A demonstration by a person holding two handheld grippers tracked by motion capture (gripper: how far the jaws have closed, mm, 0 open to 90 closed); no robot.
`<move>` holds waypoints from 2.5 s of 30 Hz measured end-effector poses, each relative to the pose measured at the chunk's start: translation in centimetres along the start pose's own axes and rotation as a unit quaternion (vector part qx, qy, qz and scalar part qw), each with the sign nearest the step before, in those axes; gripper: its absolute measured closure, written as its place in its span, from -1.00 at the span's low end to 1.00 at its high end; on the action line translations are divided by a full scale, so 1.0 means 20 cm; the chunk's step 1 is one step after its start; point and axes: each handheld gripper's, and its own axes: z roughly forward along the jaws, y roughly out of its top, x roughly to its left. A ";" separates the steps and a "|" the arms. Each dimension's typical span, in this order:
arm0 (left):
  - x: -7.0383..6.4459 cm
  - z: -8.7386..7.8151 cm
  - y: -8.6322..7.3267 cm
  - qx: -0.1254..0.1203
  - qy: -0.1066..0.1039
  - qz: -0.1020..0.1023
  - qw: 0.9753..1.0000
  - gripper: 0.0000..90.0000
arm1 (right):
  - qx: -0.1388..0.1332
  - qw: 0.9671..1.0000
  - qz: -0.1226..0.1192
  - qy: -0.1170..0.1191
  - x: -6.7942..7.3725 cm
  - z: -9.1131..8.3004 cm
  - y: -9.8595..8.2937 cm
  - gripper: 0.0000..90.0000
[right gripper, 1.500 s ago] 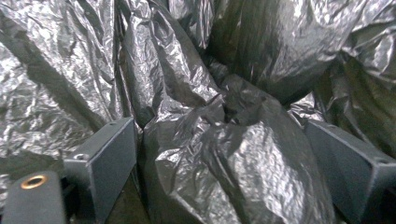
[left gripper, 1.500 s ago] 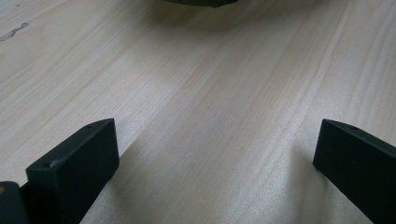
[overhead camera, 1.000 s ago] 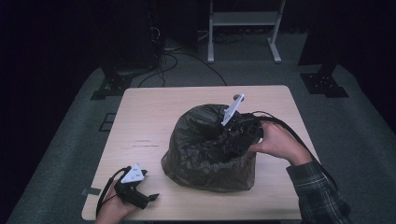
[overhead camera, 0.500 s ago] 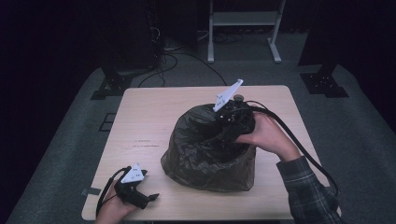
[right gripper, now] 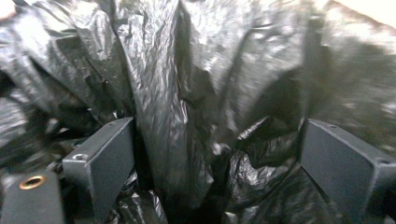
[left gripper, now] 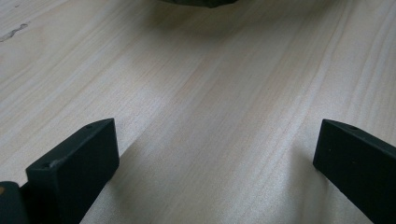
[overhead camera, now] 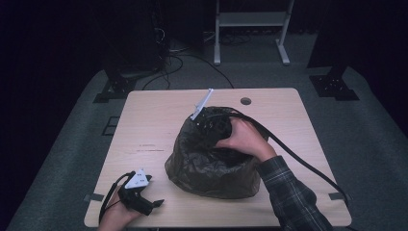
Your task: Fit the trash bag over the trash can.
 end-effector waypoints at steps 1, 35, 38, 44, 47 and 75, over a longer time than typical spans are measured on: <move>0.00 0.00 0.00 0.000 0.000 0.000 1.000 -1.00 | 0.009 1.000 -0.002 0.002 0.01 0.04 0.01 -0.78; 0.00 0.00 0.00 0.000 0.001 -0.001 1.000 -1.00 | -0.062 0.998 0.001 -0.033 0.14 -0.28 -0.18 -0.79; 0.00 0.00 0.00 0.001 0.001 -0.001 1.000 -1.00 | -0.094 0.994 0.014 -0.044 0.12 -0.37 -0.26 -0.79; 0.00 0.00 0.00 0.000 0.001 -0.001 1.000 -1.00 | -0.152 0.983 0.058 -0.084 0.08 -0.55 -0.53 -0.79; 0.00 0.00 0.00 0.001 0.001 -0.001 1.000 -1.00 | -0.170 0.978 0.080 -0.093 0.08 -0.60 -0.66 -0.79; 0.00 0.01 0.01 0.000 0.000 0.000 1.000 -1.00 | -0.184 0.955 0.206 -0.112 0.17 -0.19 -1.66 -0.79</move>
